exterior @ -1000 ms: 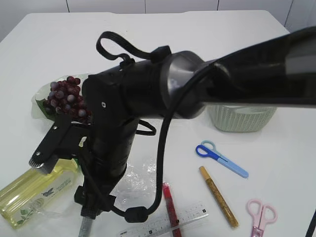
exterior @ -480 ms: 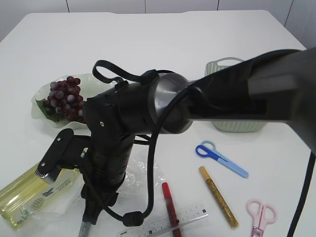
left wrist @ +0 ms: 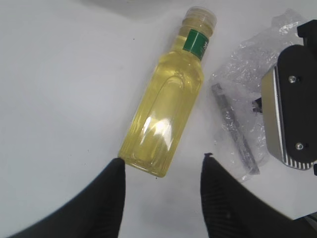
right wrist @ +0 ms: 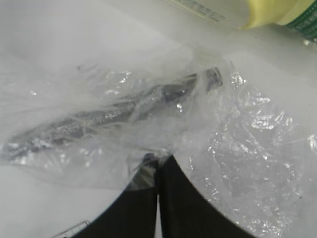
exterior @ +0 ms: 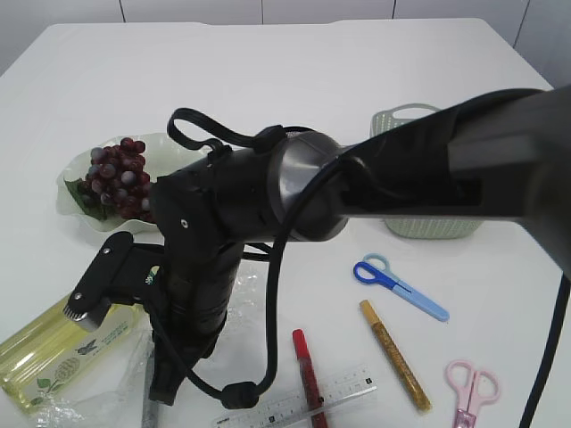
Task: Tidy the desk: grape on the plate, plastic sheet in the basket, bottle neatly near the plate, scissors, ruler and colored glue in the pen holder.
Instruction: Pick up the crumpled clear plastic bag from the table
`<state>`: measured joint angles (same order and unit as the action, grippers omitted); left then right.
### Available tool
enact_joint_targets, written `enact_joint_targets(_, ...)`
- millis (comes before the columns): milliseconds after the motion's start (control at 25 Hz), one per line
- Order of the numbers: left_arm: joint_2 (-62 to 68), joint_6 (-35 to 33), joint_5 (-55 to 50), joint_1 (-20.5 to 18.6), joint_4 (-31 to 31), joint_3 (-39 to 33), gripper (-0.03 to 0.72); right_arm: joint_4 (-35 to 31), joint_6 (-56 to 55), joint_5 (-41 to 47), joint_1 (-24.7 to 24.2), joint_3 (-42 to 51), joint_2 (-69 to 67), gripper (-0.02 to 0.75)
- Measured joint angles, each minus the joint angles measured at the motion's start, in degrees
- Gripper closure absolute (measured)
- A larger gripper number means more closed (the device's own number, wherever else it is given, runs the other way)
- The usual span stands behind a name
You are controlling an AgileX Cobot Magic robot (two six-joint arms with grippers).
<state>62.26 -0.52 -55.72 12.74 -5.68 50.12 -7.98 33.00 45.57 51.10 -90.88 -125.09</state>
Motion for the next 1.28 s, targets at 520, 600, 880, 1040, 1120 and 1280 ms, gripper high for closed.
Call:
enact_joint_targets(520, 0.0, 0.0, 0.0, 0.0, 0.34, 0.0, 0.327, 4.06, -2.66, 3.93, 0.0, -0.74, 3.28, 0.753)
enact_joint_targets(600, 0.0, 0.0, 0.0, 0.0, 0.34, 0.0, 0.327, 6.0, -4.07, 6.02, 0.0, -0.74, 4.74, 0.753)
enact_joint_targets(880, 0.0, 0.0, 0.0, 0.0, 0.34, 0.0, 0.327, 7.98, -7.73, 10.5, -2.8, -0.74, 10.41, 0.753)
enact_joint_targets(1040, 0.0, 0.0, 0.0, 0.0, 0.34, 0.0, 0.327, 7.98, -8.29, 11.12, -7.81, -0.74, 14.04, 0.753)
enact_joint_targets(1120, 0.0, 0.0, 0.0, 0.0, 0.34, 0.0, 0.327, 7.98, -8.79, 11.25, -11.74, -0.74, 15.68, 0.753)
enact_joint_targets(1280, 0.0, 0.0, 0.0, 0.0, 0.34, 0.0, 0.327, 5.49, -8.9, 10.67, -20.2, -0.74, 18.53, 0.753)
